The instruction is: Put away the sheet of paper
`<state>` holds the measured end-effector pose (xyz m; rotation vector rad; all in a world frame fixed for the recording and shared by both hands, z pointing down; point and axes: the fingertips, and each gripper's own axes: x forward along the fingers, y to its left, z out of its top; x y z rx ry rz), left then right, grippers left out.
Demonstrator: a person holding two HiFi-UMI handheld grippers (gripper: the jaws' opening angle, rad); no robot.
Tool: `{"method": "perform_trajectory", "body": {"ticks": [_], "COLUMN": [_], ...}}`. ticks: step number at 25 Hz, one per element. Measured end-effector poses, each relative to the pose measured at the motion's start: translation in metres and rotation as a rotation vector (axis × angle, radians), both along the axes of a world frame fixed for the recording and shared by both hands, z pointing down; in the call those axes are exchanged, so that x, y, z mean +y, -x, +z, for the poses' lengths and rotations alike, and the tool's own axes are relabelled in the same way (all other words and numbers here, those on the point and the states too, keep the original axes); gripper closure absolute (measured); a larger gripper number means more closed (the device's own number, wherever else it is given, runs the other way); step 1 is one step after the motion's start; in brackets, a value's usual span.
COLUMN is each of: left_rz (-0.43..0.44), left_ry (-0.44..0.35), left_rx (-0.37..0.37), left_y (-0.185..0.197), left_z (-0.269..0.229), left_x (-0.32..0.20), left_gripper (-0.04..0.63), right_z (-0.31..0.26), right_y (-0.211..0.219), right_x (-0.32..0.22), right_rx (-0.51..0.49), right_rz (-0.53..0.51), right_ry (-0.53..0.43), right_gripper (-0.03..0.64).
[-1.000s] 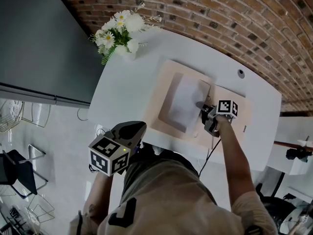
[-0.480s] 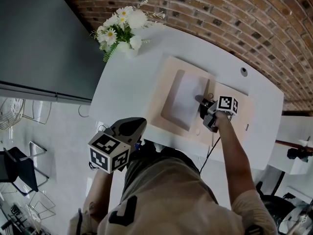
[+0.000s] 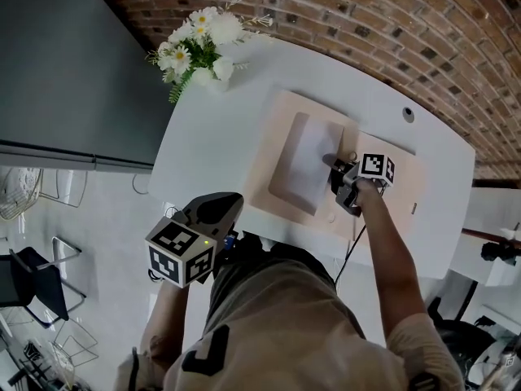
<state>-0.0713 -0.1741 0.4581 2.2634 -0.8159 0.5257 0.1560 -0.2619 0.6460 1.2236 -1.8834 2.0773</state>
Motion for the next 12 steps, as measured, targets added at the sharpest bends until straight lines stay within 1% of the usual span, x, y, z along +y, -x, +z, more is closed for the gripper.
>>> {"method": "perform_trajectory", "body": {"ticks": [2,4,7,10,12], "left_rz": [0.004,0.012,0.021,0.034,0.040], "left_ry": [0.006,0.010,0.012,0.007,0.006], "left_rx": [-0.001,-0.003,-0.010,-0.035,-0.043], "left_y": [-0.0019,-0.0036,-0.0053,-0.0083,-0.0107], "left_z": [0.0012,0.0021,0.0033,0.0055,0.0058], "left_x": [0.0014,0.0009,-0.0016,-0.0025,-0.0037], "left_gripper": [0.580,0.580,0.580,0.580,0.580], "right_z": [0.0074,0.0090,0.0097,0.0094,0.0079], "right_y": [-0.0023,-0.0034,-0.0014,0.0001,0.0013], "right_x": [0.0031,0.0025,-0.0005,0.0000,0.0009], "right_rx": [0.051,0.078,0.105,0.142,0.146], "right_rz": [-0.010,-0.002,-0.008,-0.035,-0.046], "right_ry": [0.035,0.047,0.051,0.051,0.045], "right_gripper": [0.592,0.592,0.592,0.592,0.592]}}
